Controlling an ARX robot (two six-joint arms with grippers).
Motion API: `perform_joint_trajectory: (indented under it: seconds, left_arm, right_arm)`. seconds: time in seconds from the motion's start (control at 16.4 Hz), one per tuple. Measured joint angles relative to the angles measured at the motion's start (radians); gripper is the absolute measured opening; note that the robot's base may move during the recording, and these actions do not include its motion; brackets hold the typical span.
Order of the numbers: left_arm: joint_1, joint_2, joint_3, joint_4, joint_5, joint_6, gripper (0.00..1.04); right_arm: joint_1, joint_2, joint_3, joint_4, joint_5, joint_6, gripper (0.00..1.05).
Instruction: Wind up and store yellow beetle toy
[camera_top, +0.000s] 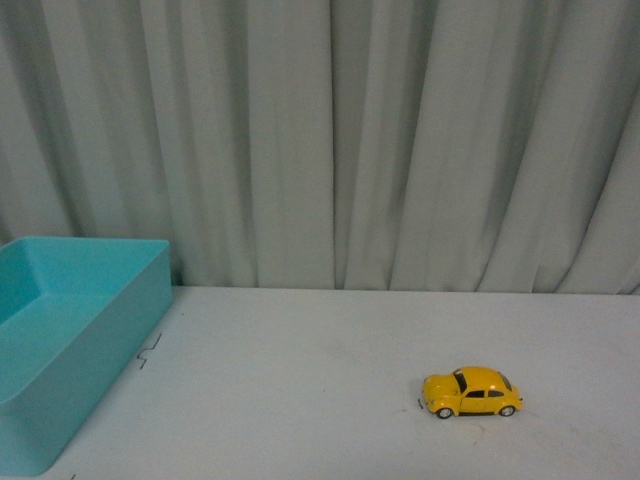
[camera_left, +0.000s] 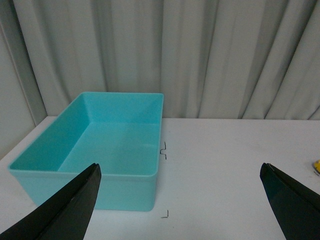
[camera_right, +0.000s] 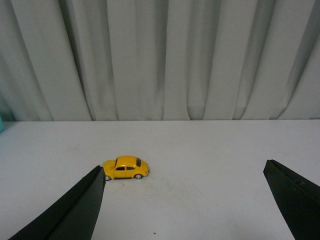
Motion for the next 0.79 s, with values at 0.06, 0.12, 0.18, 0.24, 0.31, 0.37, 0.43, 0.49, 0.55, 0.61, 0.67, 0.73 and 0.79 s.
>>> perform_joint_trajectory:
  seconds: [0.06, 0.12, 0.18, 0.24, 0.31, 0.37, 0.43, 0.49, 0.55, 0.61, 0.67, 0.73, 0.79]
  left_arm:
    - [0.0, 0.0, 0.0, 0.0, 0.0, 0.0, 0.98]
    - [0.0, 0.0, 0.0, 0.0, 0.0, 0.0, 0.98]
    - [0.0, 0.0, 0.0, 0.0, 0.0, 0.0, 0.98]
    - [0.0, 0.0, 0.0, -0.002, 0.0, 0.0, 0.98]
    - [0.0, 0.0, 0.0, 0.0, 0.0, 0.0, 0.98]
    - [0.0, 0.0, 0.0, -0.001, 0.0, 0.0, 0.98]
    - [0.0, 0.0, 0.0, -0.001, 0.0, 0.0, 0.98]
    - [0.0, 0.0, 0.0, -0.001, 0.0, 0.0, 0.98]
    - [0.0, 0.0, 0.0, 0.0, 0.0, 0.0, 0.98]
    - [0.0, 0.0, 0.0, -0.001, 0.0, 0.0, 0.98]
    - [0.0, 0.0, 0.0, -0.001, 0.0, 0.0, 0.98]
    - [0.0, 0.0, 0.0, -0.001, 0.0, 0.0, 0.98]
    - [0.0, 0.0, 0.0, -0.001, 0.0, 0.0, 0.98]
  right_arm:
    - [0.0, 0.0, 0.0, -0.001, 0.0, 0.0, 0.98]
    - [0.0, 0.0, 0.0, 0.0, 0.0, 0.0, 0.98]
    - [0.0, 0.0, 0.0, -0.001, 0.0, 0.0, 0.98]
    - [0.0, 0.0, 0.0, 0.0, 0.0, 0.0, 0.98]
    - [0.0, 0.0, 0.0, 0.0, 0.0, 0.0, 0.98]
    - [0.0, 0.0, 0.0, 0.0, 0.0, 0.0, 0.98]
    - [0.0, 0.0, 0.0, 0.0, 0.0, 0.0, 0.98]
    - [0.0, 0.0, 0.0, 0.0, 0.0, 0.0, 0.98]
    - [0.0, 0.0, 0.0, 0.0, 0.0, 0.0, 0.98]
    - [0.0, 0.0, 0.0, 0.0, 0.0, 0.0, 0.98]
    - [0.0, 0.0, 0.0, 0.0, 0.0, 0.0, 0.98]
    - [0.0, 0.0, 0.0, 0.0, 0.0, 0.0, 0.98]
    - [0.0, 0.0, 0.0, 0.0, 0.0, 0.0, 0.98]
